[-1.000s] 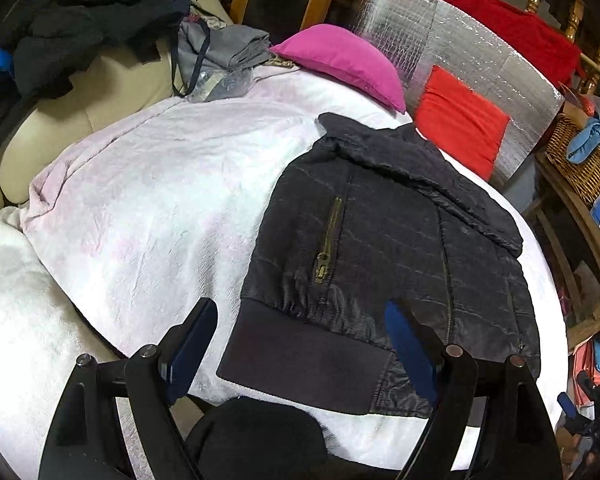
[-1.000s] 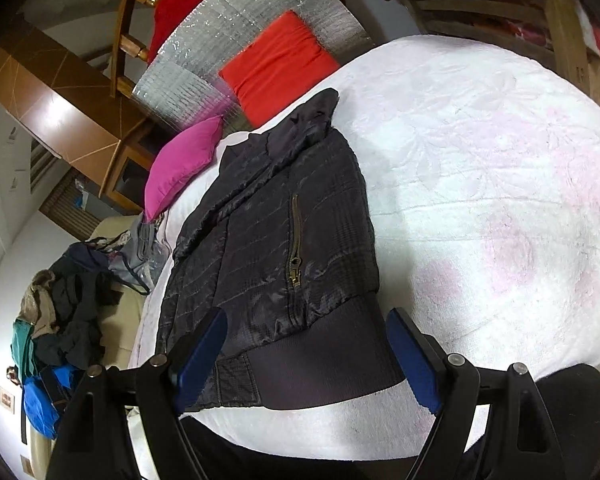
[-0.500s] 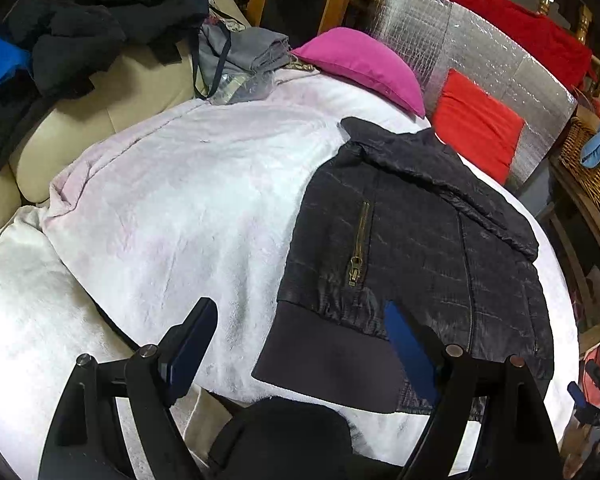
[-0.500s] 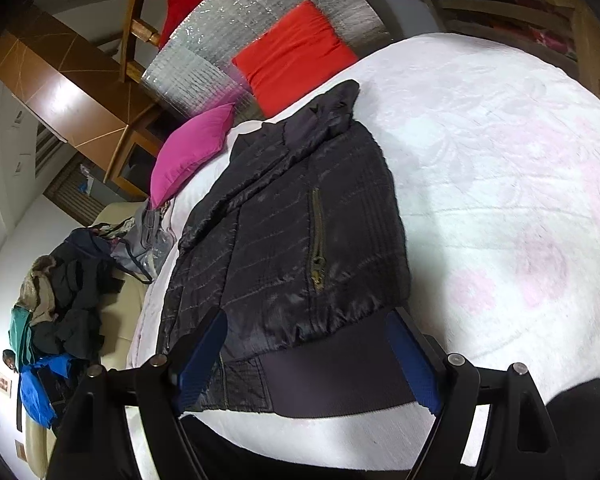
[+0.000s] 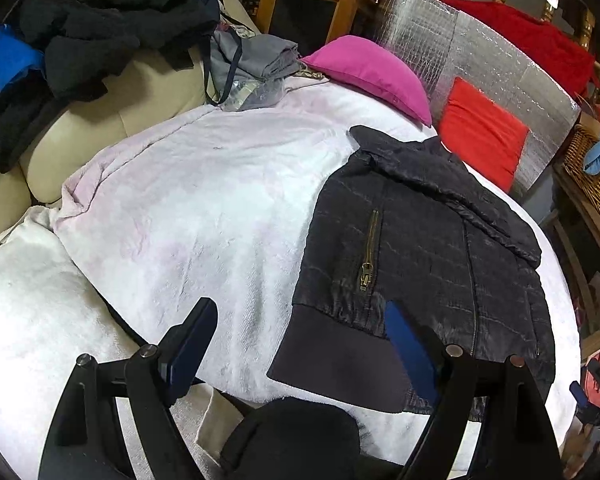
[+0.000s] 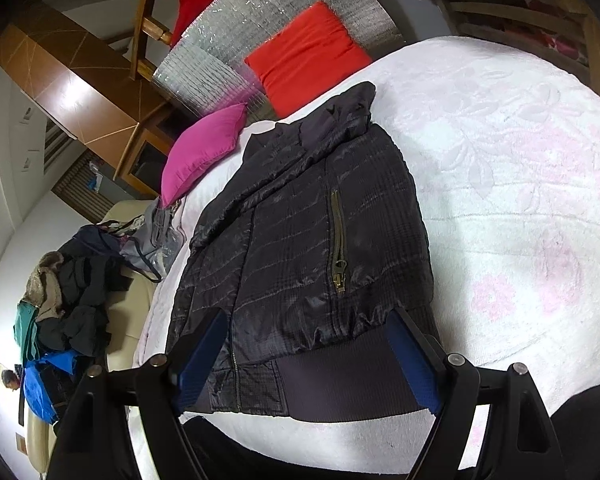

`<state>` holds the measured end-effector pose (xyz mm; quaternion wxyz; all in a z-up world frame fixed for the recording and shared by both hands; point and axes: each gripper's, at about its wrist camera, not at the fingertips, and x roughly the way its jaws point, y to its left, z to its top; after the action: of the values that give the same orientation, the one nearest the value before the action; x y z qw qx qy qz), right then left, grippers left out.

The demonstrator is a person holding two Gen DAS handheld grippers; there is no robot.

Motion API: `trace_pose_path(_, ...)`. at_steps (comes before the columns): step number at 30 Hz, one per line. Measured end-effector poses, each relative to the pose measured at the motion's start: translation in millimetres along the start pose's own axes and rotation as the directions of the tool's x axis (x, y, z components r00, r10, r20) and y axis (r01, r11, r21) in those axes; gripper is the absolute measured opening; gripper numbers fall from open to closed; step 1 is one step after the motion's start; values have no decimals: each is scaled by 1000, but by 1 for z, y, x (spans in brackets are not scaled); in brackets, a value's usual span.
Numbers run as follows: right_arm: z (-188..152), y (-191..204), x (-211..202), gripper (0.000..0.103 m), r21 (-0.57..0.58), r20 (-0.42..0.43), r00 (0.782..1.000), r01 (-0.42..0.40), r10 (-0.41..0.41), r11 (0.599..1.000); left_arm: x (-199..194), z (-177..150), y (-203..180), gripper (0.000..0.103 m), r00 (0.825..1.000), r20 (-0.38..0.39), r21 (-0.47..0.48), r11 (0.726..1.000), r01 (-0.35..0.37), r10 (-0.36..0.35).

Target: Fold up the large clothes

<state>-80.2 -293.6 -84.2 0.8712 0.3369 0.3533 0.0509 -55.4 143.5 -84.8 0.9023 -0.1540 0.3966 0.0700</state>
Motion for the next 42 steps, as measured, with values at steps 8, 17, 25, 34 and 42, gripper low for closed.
trace_pose_path(8, -5, -2, -13, 84, -1, 24, 1000, 19, -19, 1000, 3, -2, -4, 85, 1000, -3, 7, 1000, 24, -24)
trace_pose_path(17, -2, -13, -17, 84, -24, -5, 995, 97, -97, 995, 31, 1, -24, 85, 998, -58, 86, 996, 35, -30)
trace_pose_path(25, -4, -20, -12, 84, -29, -36, 990, 134, -135, 991, 40, -1, -35, 85, 997, -80, 127, 992, 13, -3)
trace_pose_path(34, -9, -9, -18, 84, -55, -31, 988, 147, -149, 988, 36, -4, -41, 85, 998, -67, 167, 986, 24, -13)
trace_pose_path(42, -10, -6, -19, 84, -79, -44, 984, 171, -174, 982, 35, -8, -41, 85, 997, -78, 190, 981, 38, -23)
